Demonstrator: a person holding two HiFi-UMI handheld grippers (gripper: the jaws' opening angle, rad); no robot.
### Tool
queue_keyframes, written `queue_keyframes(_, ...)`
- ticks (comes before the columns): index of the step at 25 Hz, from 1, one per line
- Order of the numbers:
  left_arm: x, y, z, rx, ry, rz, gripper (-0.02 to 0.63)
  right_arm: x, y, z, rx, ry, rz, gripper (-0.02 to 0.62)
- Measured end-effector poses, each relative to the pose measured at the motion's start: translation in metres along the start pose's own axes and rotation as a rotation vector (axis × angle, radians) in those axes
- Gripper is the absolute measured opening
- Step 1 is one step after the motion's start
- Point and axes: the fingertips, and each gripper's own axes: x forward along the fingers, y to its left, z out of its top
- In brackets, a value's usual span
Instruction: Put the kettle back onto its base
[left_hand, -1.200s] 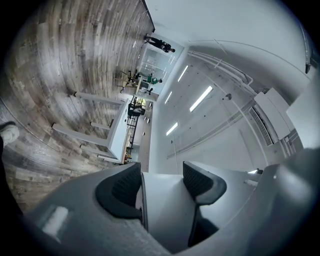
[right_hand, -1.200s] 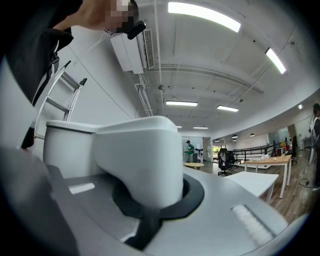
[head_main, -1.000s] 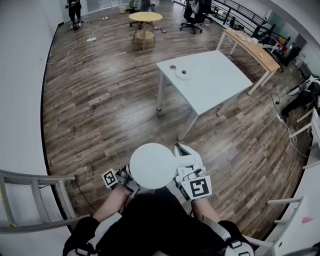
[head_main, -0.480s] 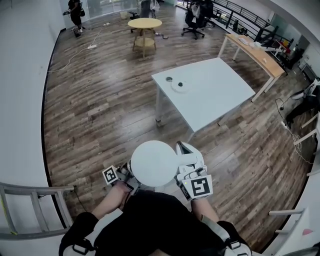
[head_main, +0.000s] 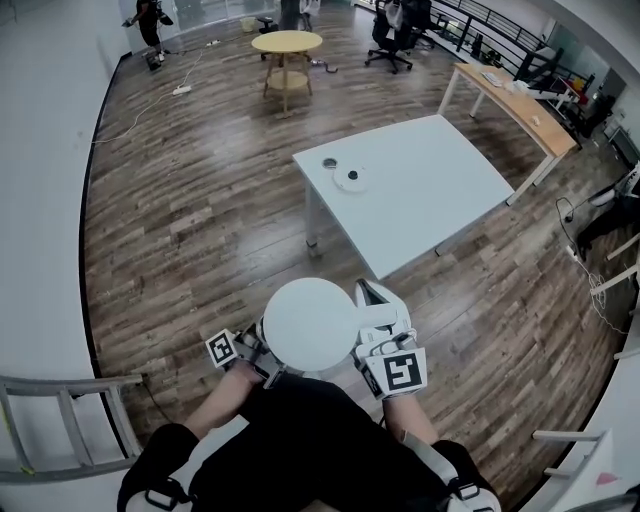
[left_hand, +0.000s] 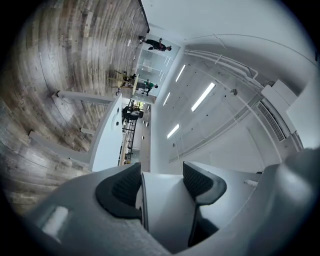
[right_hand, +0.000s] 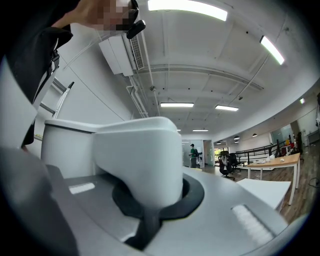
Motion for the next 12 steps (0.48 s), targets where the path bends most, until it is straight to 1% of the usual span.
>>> queue_keyframes(5,0.012,0.008,0.011,-0.002,0.01,0.004,0.265,0.012,-0.01,-0.006,0.011,0.002,-0.01,0.005)
queue_keyframes(8,0.029,0.013,0.019,-0.016,0.029,-0.005,0.265,0.025,-0.018,-0.005,-0.002,0.0,-0.02,0.005)
queue_keyframes(12,0.057,0.026,0.034,-0.04,0.059,-0.01,0.265,0.047,-0.036,-0.011,-0.023,0.008,-0.063,0.006)
